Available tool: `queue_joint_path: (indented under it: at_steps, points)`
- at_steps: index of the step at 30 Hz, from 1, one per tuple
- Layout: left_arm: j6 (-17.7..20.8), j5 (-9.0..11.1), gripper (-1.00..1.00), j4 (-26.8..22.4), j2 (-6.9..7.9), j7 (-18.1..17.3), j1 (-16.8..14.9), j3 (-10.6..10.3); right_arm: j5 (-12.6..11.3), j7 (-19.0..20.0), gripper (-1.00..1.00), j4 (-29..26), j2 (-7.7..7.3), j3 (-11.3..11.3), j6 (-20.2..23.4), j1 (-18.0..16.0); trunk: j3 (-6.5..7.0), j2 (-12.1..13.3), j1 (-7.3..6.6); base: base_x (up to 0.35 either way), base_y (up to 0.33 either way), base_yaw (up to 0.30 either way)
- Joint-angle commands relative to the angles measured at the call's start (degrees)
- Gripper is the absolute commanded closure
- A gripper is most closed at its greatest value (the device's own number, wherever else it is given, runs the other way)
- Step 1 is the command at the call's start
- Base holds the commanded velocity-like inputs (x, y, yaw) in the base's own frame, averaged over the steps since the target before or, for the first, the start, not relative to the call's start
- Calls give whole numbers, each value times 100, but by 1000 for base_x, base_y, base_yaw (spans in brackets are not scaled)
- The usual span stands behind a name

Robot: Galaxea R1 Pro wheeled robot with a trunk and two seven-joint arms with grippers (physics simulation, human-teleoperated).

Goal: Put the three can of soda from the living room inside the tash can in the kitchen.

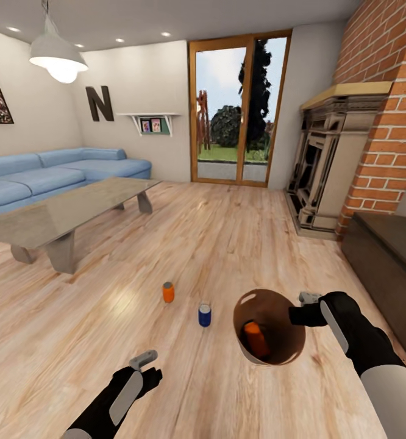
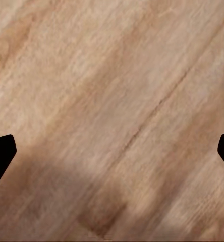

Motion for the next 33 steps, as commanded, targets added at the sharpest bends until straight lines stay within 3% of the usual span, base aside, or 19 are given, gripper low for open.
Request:
queue_joint_path:
  at_steps: [1, 10, 16, 33]
  points:
    - [-4, -1, -100, 5, -1, 2, 0, 0, -198, 30, 100, -7, 0, -2, 16, -2, 1, 0, -1, 349, 0, -290]
    - [-16, -3, -100, 18, -12, 9, 2, -6, -198, 39, 100, -44, -1, -2, 16, 11, 1, 0, -1, 349, 0, -265]
    - [-17, 1, -100, 19, -8, 10, 0, -9, -163, 36, 100, -122, 177, -15, 16, 18, 1, 0, -1, 349, 0, -55]
    - [-11, -5, -100, 21, -1, 13, 0, -32, -179, 49, 100, -226, 132, 63, 16, 60, 1, 0, -1, 349, -11, -102]
